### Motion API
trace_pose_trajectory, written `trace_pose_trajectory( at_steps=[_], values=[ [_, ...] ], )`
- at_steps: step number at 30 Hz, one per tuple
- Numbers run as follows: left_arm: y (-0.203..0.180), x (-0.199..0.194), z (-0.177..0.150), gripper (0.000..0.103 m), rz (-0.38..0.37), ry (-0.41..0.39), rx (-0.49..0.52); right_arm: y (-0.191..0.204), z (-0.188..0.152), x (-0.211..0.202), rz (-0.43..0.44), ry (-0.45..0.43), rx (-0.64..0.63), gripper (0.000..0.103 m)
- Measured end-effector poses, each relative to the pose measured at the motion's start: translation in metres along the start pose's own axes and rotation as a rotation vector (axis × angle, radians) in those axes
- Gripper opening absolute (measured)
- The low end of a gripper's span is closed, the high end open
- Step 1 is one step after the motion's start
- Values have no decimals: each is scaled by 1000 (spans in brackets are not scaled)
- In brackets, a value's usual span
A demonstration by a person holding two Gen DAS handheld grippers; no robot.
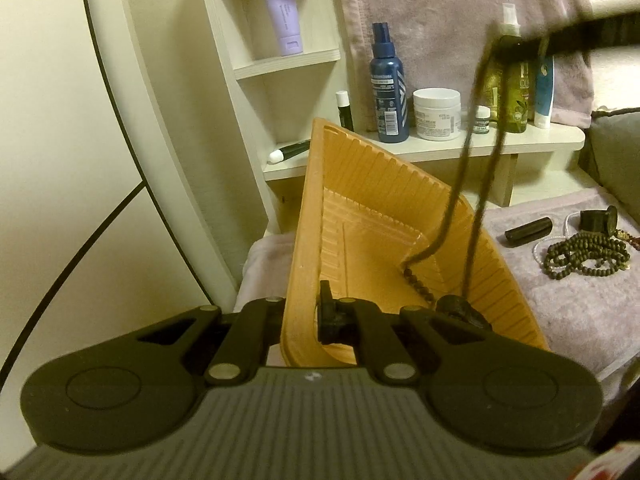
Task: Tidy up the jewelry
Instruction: 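Lift the brown bead bracelet and drop it into the tray, then move the right tool to the red and gold bead bracelet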
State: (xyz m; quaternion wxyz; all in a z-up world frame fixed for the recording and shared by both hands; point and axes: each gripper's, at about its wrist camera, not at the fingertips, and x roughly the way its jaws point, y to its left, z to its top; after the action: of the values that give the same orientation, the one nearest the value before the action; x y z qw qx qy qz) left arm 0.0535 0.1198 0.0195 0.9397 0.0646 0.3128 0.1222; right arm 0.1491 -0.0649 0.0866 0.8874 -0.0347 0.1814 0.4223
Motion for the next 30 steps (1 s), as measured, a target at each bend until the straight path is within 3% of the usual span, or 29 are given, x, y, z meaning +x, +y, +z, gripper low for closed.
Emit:
trace_pose_trajectory(
  at_steps=[8, 17, 22, 26, 30],
  values=[
    [1, 0, 0, 5, -6, 1, -4, -9, -49, 45, 69, 208, 112, 6],
    [2, 1, -1, 5, -4, 7, -9, -24, -71, 31, 52, 234, 174, 7],
    [3, 1, 0, 5, -4, 8, -10, -41, -93, 3, -55, 219, 212, 10],
    [3, 2, -1, 5, -3, 8, -15, -61, -122, -23, -191, 225, 234, 30],
    [4, 2, -2, 5, -3, 11, -16, -83, -147, -50, -304, 234, 295, 33]
  ],
)
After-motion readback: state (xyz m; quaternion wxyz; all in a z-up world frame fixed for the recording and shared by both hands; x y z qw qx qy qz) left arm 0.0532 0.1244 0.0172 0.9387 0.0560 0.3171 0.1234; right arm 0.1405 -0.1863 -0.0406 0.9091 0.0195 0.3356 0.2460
